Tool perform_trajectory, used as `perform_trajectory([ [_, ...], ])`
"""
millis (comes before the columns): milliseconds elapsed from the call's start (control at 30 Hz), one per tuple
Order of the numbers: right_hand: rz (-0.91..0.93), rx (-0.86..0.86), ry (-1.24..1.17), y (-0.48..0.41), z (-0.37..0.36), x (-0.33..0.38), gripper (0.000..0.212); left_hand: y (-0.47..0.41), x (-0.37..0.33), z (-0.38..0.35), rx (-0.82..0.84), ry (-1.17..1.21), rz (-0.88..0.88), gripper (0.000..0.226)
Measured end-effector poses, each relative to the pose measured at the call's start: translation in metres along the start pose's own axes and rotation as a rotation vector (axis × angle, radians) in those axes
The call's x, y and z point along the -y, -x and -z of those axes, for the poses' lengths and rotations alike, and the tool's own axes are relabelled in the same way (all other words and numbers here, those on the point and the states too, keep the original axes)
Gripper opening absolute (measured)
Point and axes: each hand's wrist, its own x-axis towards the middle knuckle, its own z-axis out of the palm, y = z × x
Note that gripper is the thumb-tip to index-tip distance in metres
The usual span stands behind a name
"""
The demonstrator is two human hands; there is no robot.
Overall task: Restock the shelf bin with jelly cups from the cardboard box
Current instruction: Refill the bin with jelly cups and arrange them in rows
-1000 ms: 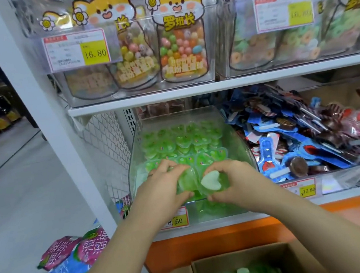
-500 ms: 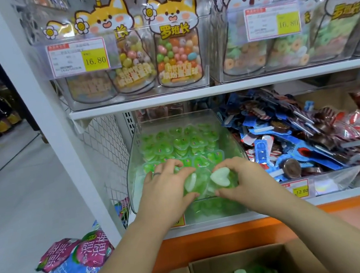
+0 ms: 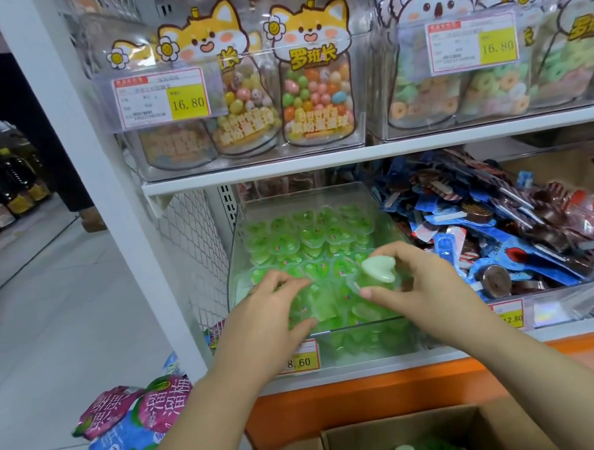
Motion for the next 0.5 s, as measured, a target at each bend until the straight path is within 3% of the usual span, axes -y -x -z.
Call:
perform_trajectory([
  [167,0.074,-0.008,0.061,-0.005,-0.004,0.014,0.04,0.007,0.008,0.005,0.067,0.044,-0.009,0.054],
  [333,-0.029,0.034,-0.058,-0.013,-0.012,0.024,0.036,0.012,0.015,0.003,0.138,0.088,-0.015,0.051],
  [500,-0.061,0.06,-0.173,-0.026,-0.02,0.031,0.031,0.012,0.016,0.013,0.014,0.191,-0.02,0.044],
])
